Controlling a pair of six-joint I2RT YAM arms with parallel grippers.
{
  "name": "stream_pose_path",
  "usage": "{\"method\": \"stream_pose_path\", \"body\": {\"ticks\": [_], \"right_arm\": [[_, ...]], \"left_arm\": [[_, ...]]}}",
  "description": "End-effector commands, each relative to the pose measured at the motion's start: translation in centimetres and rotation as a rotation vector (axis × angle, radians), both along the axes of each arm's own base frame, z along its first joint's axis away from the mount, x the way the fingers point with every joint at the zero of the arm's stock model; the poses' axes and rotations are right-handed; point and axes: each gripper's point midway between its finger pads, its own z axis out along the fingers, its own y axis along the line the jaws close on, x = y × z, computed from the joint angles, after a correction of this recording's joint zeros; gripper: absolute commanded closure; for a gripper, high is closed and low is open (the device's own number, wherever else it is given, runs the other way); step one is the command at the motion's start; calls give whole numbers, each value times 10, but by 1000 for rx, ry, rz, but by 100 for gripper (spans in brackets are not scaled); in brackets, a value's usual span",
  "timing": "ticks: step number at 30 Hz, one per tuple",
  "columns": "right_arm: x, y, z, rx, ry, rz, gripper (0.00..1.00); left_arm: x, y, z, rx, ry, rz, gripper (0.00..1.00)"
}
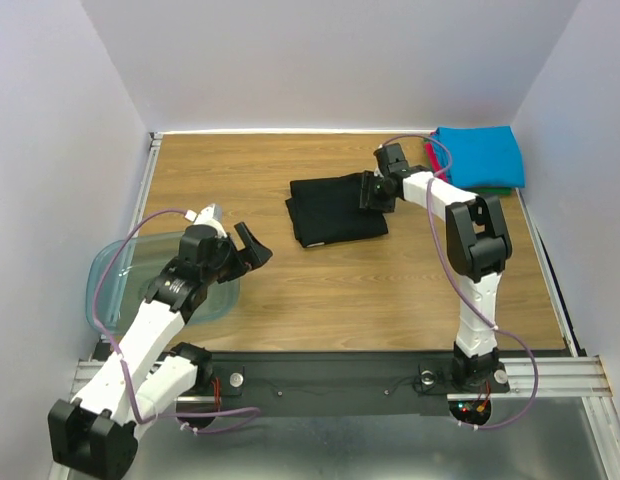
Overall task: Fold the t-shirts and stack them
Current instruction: Neatly place the folded tshirt to the corner
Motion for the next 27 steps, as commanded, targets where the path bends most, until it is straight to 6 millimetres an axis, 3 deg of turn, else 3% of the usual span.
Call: {"method": "stream_pose_path", "body": {"ticks": [1, 5, 7, 8, 11, 12, 15, 18, 22, 27], "right_arm": [[-3, 14, -18, -48, 5, 11, 48], [-13, 21, -29, -105, 10, 31, 50], [-18, 23, -36, -115, 21, 36, 59], [-18, 23, -38, -119, 22, 35, 69], [-14, 16, -35, -156, 0, 19, 80], [-11, 14, -27, -165, -22, 16, 89], [3, 3, 5, -230, -119, 8, 99], [21, -19, 45, -344, -236, -19, 100], [34, -43, 82, -412, -317, -13, 100], [53, -90, 134, -453, -408, -65, 100]], "left_arm": [[-11, 10, 4, -12, 4, 60, 2], [-16, 12, 2, -12, 20, 73, 2], [-17, 14, 2, -9, 20, 77, 2], [-17, 14, 2, -9, 22, 79, 2], [-17, 15, 2, -2, 25, 81, 2], [-17, 16, 3, 1, 22, 84, 2], [-17, 18, 3, 6, 24, 95, 2], [-16, 19, 1, 11, 30, 103, 2], [-15, 20, 0, 15, 38, 117, 2], [-14, 24, -1, 28, 45, 138, 2]]}}
